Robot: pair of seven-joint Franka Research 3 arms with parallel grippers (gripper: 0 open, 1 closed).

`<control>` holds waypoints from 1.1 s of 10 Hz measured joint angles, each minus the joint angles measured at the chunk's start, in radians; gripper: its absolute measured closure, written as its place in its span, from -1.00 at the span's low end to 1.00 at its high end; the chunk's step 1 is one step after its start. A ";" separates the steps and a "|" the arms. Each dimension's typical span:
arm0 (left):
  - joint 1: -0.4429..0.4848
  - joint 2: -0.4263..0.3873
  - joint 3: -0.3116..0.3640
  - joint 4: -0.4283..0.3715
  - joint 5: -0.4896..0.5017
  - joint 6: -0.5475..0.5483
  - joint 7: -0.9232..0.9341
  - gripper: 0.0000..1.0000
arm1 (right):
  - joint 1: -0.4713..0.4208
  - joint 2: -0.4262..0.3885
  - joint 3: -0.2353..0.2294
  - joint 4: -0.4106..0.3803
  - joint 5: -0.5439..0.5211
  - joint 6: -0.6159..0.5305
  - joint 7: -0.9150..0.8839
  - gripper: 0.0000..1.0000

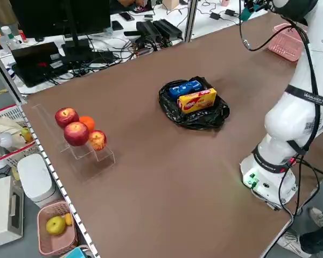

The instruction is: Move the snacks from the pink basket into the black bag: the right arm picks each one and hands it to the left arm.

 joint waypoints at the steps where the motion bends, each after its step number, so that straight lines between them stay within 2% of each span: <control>1: 0.004 -0.001 0.000 0.005 0.000 -0.012 0.000 0.47 | 0.001 0.000 0.001 0.004 0.000 0.000 0.008 0.66; 2: 0.008 -0.001 0.001 0.005 0.001 -0.024 0.000 0.59 | 0.001 0.000 -0.001 0.007 0.001 0.003 0.020 0.44; 3: 0.012 -0.003 0.003 0.005 0.003 -0.038 0.000 0.72 | 0.000 0.000 -0.006 0.008 0.001 0.008 0.025 0.13; 6: 0.026 -0.011 0.008 0.005 0.027 -0.083 0.000 0.72 | -0.003 0.000 -0.010 0.008 0.001 0.009 0.026 -0.84; 7: 0.036 -0.011 0.008 0.004 0.062 -0.123 0.002 0.72 | -0.005 0.000 -0.011 0.008 0.000 0.009 0.022 -1.00; 9: 0.086 -0.009 0.010 -0.014 0.158 -0.268 0.078 0.72 | -0.012 0.000 -0.021 0.008 -0.002 -0.001 -0.105 -1.00; 11: 0.169 -0.003 0.012 -0.074 0.287 -0.372 0.235 0.72 | -0.042 -0.002 -0.045 0.010 -0.039 -0.079 -0.318 -1.00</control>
